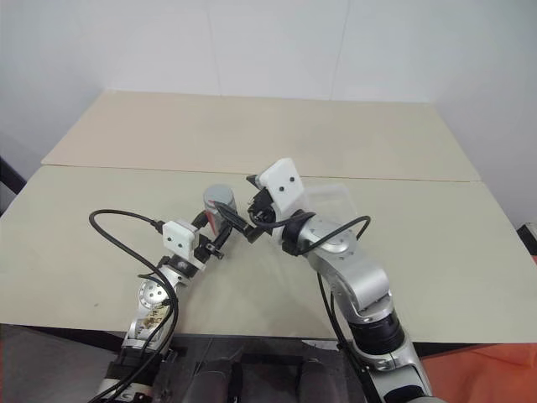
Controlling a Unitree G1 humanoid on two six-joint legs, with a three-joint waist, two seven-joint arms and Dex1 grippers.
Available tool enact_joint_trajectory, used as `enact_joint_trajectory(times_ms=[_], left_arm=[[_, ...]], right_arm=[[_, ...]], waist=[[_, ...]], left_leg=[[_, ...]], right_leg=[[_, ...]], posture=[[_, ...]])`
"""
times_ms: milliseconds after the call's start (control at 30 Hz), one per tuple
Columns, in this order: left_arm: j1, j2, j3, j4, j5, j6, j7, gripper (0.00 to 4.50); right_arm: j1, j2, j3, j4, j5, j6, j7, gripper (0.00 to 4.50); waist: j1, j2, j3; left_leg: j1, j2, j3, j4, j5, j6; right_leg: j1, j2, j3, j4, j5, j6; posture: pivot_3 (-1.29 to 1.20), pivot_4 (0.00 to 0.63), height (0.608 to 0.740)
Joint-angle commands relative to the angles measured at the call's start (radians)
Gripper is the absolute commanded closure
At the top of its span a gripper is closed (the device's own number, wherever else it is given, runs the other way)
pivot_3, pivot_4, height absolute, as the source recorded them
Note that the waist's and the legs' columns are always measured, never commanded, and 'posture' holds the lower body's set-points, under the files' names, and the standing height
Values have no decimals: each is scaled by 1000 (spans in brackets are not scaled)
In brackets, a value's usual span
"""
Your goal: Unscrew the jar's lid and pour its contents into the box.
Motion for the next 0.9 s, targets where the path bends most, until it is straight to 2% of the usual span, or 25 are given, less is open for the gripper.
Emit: enact_joint_trajectory(times_ms=[33, 433, 533, 633, 667, 900], left_arm=[[-3, -9, -15, -60, 10, -10, 11, 2525], [-13, -16, -33, -48, 17, -10, 14, 2525], [-20, -17, -33, -42, 13, -11, 11, 2525], [-24, -18, -37, -32, 12, -13, 4, 2525], [-25, -19, -38, -28, 13, -15, 3, 2525], [-39, -22, -45, -15, 4, -24, -19, 2525]], right_arm=[[-32, 25, 11, 17, -28, -63, 10, 0], [-48, 73, -17, 85, -64, -105, 21, 0], [-40, 85, -17, 86, -63, -111, 22, 595], [-34, 92, -18, 83, -62, -116, 21, 1621], [-32, 92, -18, 82, -61, -116, 22, 1736], [-27, 79, -13, 72, -67, -113, 33, 1736]], waist=[[-3, 0, 0], [-9, 0, 0], [-11, 0, 0], [-13, 0, 0], [-14, 0, 0], [-15, 0, 0]], left_leg=[[0, 0, 0, 0, 0, 0], [0, 0, 0, 0, 0, 0], [0, 0, 0, 0, 0, 0], [0, 1, 0, -1, 0, 0], [0, 1, 0, -1, 0, 0], [0, 1, 0, -1, 0, 0]], right_leg=[[0, 0, 0, 0, 0, 0], [0, 0, 0, 0, 0, 0], [0, 0, 0, 0, 0, 0], [0, 0, 0, 0, 0, 0], [0, 0, 0, 0, 0, 0], [0, 0, 0, 0, 0, 0]], posture=[[0, 150, 740], [0, 150, 740], [0, 150, 740], [0, 150, 740], [0, 150, 740], [0, 150, 740]])
